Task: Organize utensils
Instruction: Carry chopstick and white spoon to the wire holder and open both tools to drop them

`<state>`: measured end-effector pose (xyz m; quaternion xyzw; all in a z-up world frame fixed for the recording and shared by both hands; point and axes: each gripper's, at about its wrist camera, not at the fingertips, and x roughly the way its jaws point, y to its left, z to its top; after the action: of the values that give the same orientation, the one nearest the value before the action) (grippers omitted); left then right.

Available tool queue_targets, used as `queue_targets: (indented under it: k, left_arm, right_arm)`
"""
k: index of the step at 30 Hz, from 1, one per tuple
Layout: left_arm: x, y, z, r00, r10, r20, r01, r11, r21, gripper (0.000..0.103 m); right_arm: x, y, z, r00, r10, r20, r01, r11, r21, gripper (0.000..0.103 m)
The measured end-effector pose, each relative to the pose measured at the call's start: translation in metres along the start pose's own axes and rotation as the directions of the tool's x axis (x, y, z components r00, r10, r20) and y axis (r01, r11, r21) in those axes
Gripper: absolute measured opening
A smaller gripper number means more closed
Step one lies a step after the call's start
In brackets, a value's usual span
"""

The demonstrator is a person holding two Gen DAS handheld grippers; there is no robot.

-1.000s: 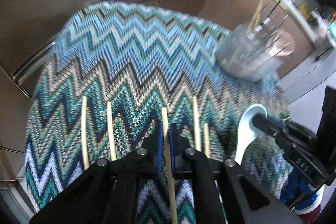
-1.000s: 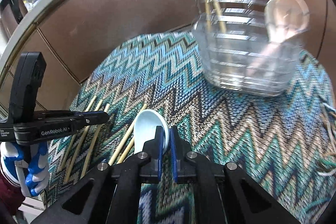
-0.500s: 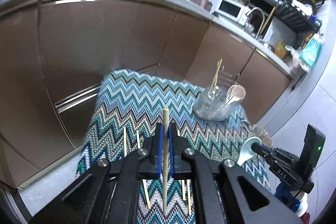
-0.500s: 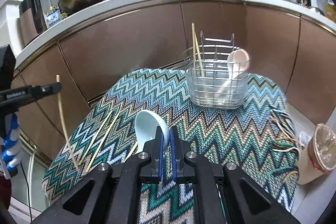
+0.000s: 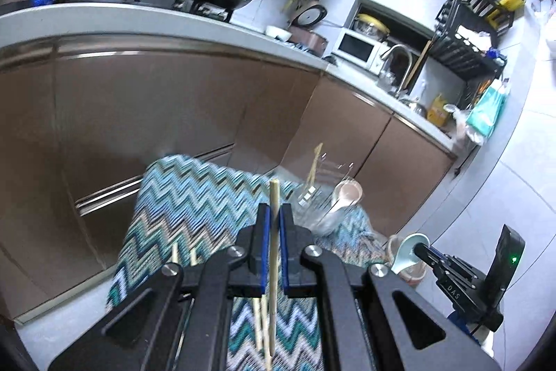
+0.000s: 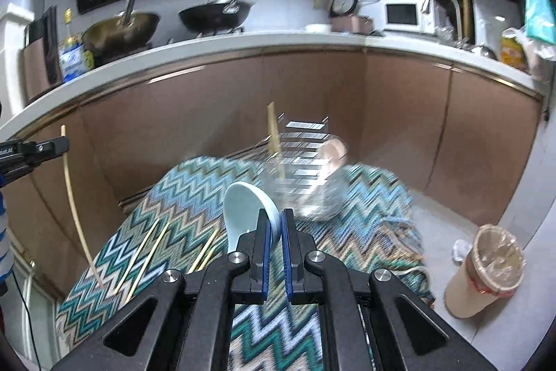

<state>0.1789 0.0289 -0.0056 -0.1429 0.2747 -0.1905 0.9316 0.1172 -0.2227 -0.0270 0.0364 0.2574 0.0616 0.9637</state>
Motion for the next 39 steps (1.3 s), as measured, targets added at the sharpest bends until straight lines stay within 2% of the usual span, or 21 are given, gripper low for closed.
queue_targets:
  k: [5,11,18,22,29,33,39]
  left_arm:
    - [0.024,-0.027,0.036,0.997,-0.050,0.057,0.050,0.999,-0.001,0.005]
    - [0.079,-0.070,0.080,0.986,-0.089,0.143,0.086,0.996,0.026,0.005]
    - [0.161,-0.097,0.103,0.983,-0.060,0.175,0.057,0.998,0.025,0.005]
    - [0.205,-0.100,0.101,0.983,-0.031,0.182,0.025,0.999,0.031,0.005]
    - [0.259,-0.105,0.078,0.977,0.023,0.211,-0.040,0.996,0.078,0.005]
    - [0.277,-0.107,0.059,0.969,0.062,0.240,-0.095,0.987,0.132,0.005]
    - [0.282,-0.108,0.037,0.970,0.061,0.234,-0.103,0.980,0.173,0.006]
  right_arm:
    - [-0.001,-0.023,0.034,0.992,-0.086,0.094,0.085,0.996,0.012,0.006]
    - [0.018,-0.031,0.080,0.963,-0.161,0.216,0.169,0.986,-0.016,0.006]
    - [0.070,-0.042,0.101,0.947,-0.200,0.250,0.215,0.976,-0.034,0.006]
    - [0.101,-0.046,0.099,0.942,-0.227,0.246,0.249,0.967,-0.060,0.006]
    - [0.150,-0.057,0.088,0.947,-0.227,0.227,0.243,0.969,-0.044,0.007]
    - [0.168,-0.060,0.078,0.952,-0.218,0.216,0.233,0.971,-0.047,0.008]
    - [0.180,-0.065,0.059,0.964,-0.194,0.183,0.205,0.978,-0.039,0.012]
